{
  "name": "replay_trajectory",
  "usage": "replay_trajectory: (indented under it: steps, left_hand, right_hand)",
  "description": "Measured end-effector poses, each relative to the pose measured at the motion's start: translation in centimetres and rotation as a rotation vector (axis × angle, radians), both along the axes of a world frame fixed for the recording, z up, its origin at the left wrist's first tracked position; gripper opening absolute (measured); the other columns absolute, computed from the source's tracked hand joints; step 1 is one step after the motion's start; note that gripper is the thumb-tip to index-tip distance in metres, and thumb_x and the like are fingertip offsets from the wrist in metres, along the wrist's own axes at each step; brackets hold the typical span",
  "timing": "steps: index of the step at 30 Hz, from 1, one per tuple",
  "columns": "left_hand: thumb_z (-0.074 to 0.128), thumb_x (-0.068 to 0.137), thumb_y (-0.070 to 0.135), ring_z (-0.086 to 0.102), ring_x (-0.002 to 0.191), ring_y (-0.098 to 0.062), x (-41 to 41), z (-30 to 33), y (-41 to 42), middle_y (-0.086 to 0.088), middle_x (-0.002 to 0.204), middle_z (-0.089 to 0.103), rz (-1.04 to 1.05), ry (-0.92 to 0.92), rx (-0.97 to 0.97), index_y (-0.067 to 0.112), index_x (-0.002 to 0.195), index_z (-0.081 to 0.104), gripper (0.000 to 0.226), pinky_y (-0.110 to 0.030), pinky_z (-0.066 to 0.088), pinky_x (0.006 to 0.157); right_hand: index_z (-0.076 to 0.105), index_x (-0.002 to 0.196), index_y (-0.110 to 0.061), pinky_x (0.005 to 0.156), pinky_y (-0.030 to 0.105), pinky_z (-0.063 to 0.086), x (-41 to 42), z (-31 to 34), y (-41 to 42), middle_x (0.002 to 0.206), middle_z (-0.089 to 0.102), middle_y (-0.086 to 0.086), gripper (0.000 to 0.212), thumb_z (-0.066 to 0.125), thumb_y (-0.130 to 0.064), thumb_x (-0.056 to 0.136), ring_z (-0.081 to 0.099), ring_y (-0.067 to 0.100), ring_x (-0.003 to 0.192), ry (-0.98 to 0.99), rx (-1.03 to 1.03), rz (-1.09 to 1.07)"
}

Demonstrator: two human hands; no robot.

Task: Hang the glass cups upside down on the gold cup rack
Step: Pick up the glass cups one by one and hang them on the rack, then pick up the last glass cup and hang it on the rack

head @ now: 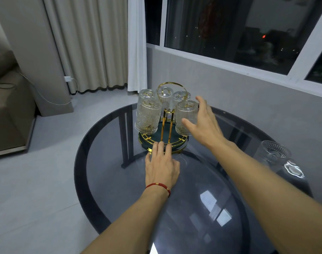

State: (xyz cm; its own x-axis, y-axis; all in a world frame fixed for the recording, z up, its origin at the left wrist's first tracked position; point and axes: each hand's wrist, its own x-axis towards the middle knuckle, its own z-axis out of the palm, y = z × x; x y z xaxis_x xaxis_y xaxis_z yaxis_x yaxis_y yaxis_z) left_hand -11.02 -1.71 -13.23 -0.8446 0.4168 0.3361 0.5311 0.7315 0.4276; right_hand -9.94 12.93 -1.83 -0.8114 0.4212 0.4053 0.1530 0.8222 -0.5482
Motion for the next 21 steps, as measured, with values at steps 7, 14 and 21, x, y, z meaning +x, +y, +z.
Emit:
replay_trajectory:
  steps: [7, 14, 21]
  left_hand:
    - [0.052, 0.090, 0.026, 0.019, 0.151, -0.027, 0.4, 0.7, -0.2, -0.009, 0.157, 0.034, -0.009, -0.045, -0.012, 0.016, 0.148, 0.038, 0.061, -0.054, 0.030, 0.118]
    - [0.058, 0.088, 0.018, 0.019, 0.151, -0.031, 1.6, 1.4, -0.4, -0.014, 0.159, 0.032, -0.055, -0.075, -0.042, 0.013, 0.149, 0.041, 0.064, -0.056, 0.025, 0.120]
    - [0.064, 0.085, 0.009, 0.043, 0.137, -0.030, 4.6, 2.8, 1.6, -0.011, 0.148, 0.046, -0.123, -0.158, 0.195, 0.010, 0.136, 0.057, 0.051, -0.045, 0.040, 0.113]
  right_hand:
    - [0.050, 0.150, -0.006, 0.118, 0.047, 0.041, 10.7, -2.9, 1.4, 0.152, 0.050, 0.016, 0.059, 0.068, -0.010, 0.093, 0.048, 0.034, 0.142, -0.017, 0.212, -0.017]
    - [0.060, 0.111, -0.007, 0.086, 0.055, 0.052, 18.4, -6.2, 4.8, 0.112, 0.060, 0.014, 0.028, 0.071, -0.008, 0.085, 0.061, 0.038, 0.100, 0.057, 0.085, -0.360]
    - [0.034, 0.150, -0.004, 0.100, 0.052, 0.047, 18.8, -8.3, 8.1, 0.149, 0.046, 0.027, 0.085, 0.077, -0.038, 0.085, 0.049, 0.047, 0.133, 0.046, -0.346, -0.716]
